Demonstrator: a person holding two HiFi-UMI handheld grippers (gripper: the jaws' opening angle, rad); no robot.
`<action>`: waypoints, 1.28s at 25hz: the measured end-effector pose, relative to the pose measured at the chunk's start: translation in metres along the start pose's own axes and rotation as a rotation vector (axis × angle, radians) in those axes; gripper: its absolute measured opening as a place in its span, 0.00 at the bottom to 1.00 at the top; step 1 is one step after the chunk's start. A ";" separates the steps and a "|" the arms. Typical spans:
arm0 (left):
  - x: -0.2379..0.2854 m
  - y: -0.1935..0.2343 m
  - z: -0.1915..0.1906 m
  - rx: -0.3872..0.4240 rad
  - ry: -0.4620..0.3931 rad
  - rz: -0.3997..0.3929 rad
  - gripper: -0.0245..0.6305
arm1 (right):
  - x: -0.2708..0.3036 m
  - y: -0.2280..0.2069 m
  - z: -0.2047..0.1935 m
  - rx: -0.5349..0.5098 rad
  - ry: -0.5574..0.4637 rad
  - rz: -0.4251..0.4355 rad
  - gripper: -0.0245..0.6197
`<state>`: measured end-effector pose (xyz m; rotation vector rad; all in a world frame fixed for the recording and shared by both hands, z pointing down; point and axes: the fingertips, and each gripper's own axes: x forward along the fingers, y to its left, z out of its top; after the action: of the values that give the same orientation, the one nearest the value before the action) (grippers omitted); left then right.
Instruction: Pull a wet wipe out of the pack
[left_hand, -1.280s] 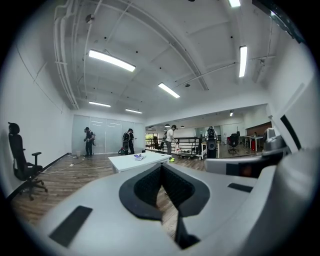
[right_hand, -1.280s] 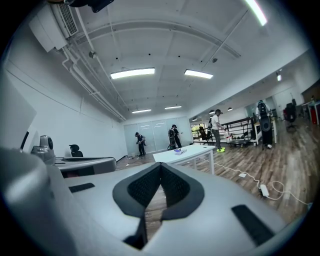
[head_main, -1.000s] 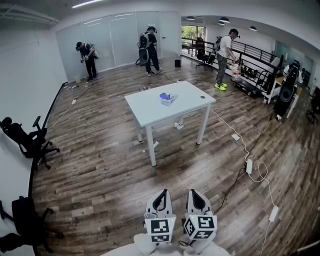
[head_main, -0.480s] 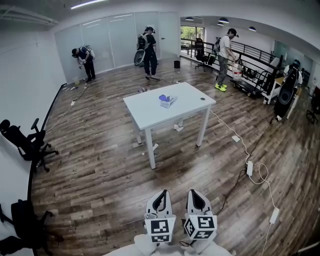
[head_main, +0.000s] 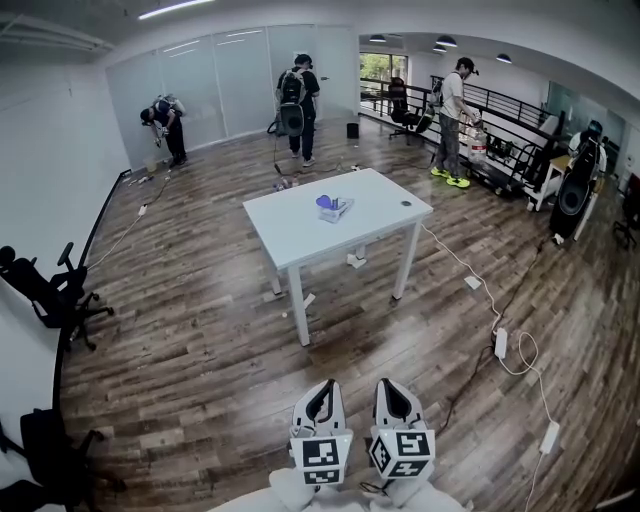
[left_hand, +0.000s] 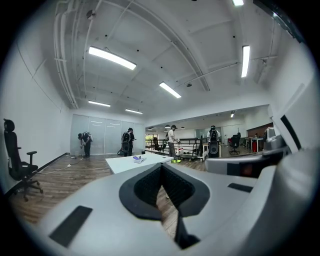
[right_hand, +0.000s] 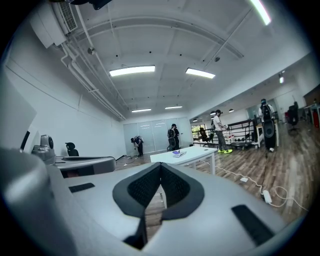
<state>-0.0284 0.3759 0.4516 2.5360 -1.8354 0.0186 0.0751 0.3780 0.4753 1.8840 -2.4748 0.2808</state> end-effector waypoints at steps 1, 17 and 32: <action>0.004 0.001 0.000 0.000 0.000 0.000 0.04 | 0.003 -0.002 0.000 0.000 0.001 -0.001 0.05; 0.083 0.023 0.004 -0.001 0.008 -0.007 0.04 | 0.081 -0.027 0.013 0.010 0.010 -0.016 0.05; 0.174 0.053 0.005 -0.001 0.021 -0.029 0.04 | 0.171 -0.052 0.030 0.007 0.012 -0.039 0.05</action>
<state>-0.0240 0.1943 0.4497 2.5515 -1.7902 0.0447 0.0810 0.1969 0.4734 1.9249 -2.4297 0.2992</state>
